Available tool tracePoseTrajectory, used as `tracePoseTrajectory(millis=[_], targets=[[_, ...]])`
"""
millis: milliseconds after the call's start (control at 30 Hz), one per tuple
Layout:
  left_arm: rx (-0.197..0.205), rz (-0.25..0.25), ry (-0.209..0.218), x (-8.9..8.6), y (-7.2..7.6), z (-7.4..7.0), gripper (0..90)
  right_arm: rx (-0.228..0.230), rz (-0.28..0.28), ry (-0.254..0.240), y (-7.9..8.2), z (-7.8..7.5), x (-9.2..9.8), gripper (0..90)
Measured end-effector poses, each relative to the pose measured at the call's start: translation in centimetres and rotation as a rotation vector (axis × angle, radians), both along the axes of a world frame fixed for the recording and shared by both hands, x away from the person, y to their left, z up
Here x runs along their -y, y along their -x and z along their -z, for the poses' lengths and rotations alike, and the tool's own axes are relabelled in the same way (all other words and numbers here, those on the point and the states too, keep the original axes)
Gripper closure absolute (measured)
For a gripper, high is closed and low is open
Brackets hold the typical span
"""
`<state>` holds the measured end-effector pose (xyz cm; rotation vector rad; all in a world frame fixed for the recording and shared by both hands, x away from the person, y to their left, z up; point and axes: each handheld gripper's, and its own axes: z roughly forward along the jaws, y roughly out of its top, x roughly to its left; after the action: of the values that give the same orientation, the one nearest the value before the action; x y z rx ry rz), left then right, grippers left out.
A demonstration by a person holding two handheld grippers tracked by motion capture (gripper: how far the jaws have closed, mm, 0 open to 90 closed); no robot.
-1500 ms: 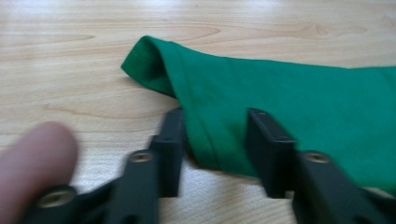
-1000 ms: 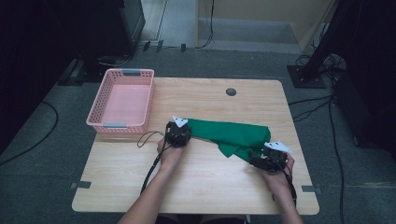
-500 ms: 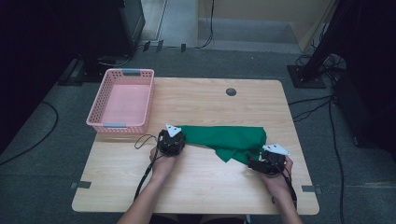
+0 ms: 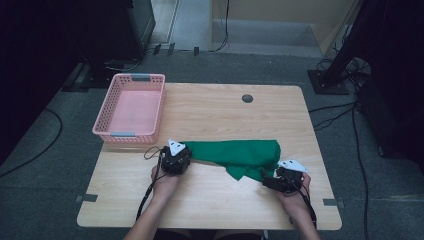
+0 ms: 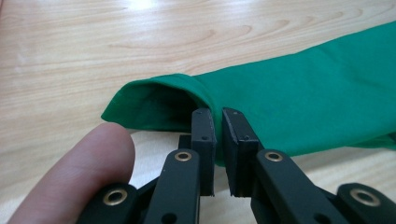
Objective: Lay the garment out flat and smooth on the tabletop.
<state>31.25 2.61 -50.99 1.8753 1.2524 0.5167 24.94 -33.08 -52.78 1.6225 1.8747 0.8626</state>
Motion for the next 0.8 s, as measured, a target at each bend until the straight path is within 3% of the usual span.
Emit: tracePoseTrajectory(millis=[567, 667, 800], targets=[[0.007, -0.021, 0.04, -2.3, 2.4, 0.0, 84.0, 0.002, -0.048, 0.002, 1.3, 0.0, -0.7, 13.8], [0.011, -0.046, 0.061, -2.9, 2.8, -0.5, 74.9, 0.002, -0.049, 0.002, 1.3, 0.0, -0.7, 13.8], [0.063, -0.092, 0.073, -3.4, 3.7, -1.8, 61.6, 0.002, -0.049, 0.002, 1.3, 0.0, -0.7, 13.8]])
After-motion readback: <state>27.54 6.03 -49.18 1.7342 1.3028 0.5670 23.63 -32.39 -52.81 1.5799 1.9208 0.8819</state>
